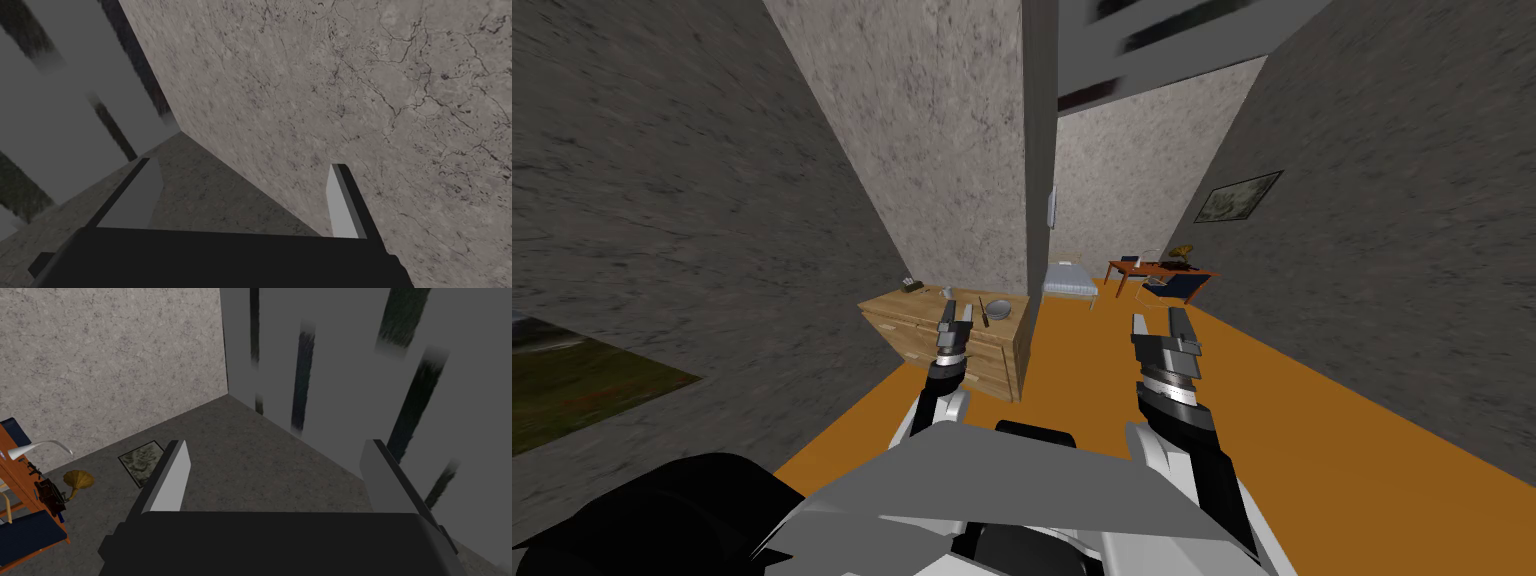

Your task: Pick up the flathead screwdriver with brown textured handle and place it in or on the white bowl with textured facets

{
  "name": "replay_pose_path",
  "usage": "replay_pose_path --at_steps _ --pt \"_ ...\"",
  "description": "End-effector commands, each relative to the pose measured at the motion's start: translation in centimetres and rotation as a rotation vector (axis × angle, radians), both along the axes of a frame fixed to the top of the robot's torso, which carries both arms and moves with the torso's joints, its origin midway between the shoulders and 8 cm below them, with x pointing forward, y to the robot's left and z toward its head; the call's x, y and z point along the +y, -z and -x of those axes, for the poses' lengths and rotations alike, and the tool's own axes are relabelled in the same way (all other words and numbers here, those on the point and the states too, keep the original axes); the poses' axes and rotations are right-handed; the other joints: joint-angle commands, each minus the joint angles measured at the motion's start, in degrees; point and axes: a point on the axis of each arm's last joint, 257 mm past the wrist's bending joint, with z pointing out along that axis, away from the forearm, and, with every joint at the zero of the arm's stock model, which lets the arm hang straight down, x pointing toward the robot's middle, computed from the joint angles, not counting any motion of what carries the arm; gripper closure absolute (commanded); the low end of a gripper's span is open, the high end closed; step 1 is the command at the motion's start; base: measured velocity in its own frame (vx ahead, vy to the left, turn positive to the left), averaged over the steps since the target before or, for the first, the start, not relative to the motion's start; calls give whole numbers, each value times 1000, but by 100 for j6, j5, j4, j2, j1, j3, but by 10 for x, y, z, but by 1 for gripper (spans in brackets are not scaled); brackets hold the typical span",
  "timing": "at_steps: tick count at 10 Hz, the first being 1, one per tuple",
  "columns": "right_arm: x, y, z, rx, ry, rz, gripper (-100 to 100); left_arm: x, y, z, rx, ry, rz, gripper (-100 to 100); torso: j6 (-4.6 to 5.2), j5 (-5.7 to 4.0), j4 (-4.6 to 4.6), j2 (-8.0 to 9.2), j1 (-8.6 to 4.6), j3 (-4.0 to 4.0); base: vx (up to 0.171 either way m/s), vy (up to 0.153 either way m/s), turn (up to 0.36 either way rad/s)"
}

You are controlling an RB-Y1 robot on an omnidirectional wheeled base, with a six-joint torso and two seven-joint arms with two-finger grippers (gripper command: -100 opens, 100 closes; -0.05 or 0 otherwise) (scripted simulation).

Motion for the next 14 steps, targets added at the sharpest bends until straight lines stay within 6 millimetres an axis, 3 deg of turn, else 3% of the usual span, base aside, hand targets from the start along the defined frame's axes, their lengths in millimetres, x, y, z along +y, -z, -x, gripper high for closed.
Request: replay_pose_path --at_steps 1,6,14 --pt "0 0 0 0 0 0 0 -3 4 -3 20 9 -35 -100 0 0 0 0 0 0 -19 -5 -44" --pt "0 0 0 0 0 0 0 -11 35 -22 142 17 -182 -100 1 -1 7 33 -3 19 -69 -14 -85" --pt "0 0 0 0 0 0 0 -1 110 -57 393 -22 -435 -100 0 1 7 30 4 18 -88 -9 -106"
